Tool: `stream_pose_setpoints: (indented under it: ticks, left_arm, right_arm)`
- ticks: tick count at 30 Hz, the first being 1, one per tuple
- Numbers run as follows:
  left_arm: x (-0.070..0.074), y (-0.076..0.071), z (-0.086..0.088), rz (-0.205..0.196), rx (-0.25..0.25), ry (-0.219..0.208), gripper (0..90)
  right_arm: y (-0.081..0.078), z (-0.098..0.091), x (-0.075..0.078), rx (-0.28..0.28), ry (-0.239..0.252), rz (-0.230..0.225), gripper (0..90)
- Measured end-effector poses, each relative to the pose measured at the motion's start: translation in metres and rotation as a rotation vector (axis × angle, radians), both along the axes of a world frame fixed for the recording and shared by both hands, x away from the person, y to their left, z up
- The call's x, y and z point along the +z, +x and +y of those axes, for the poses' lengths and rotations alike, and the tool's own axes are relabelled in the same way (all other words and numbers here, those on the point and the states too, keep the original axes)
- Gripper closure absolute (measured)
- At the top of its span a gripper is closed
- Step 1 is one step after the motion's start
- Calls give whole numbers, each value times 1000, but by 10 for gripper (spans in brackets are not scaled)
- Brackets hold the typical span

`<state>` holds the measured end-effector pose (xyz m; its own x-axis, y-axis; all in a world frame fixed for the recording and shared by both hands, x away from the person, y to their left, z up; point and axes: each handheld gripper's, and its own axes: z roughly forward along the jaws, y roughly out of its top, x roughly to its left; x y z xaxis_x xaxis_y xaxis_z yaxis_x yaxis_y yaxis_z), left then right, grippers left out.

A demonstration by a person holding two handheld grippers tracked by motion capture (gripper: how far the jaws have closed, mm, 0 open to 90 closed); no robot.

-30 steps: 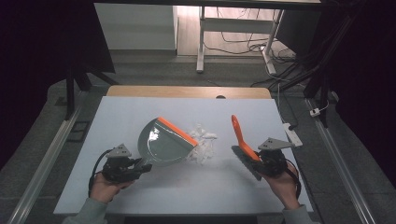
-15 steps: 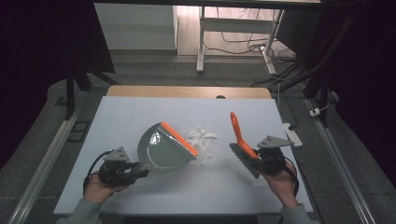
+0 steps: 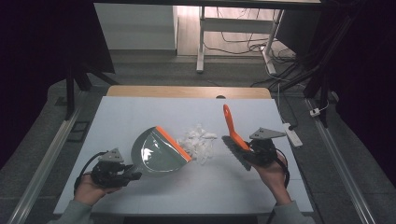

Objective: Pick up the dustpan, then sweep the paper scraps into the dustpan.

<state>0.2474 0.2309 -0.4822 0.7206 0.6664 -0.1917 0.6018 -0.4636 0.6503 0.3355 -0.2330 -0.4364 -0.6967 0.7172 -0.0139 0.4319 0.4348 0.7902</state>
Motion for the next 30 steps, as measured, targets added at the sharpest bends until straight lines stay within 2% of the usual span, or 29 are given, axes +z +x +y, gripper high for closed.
stream_pose_setpoints:
  ticks: [13,22,30]
  left_arm:
    - [-6,-4,-3,42,-69,34,612]
    - [-7,-3,-3,50,-75,44,612]
    - [-10,-3,0,59,-54,38,612]
  right_arm:
    - [13,11,-2,-5,19,0,702]
    - [24,19,1,0,30,-15,703]
    - [34,26,1,0,29,-11,702]
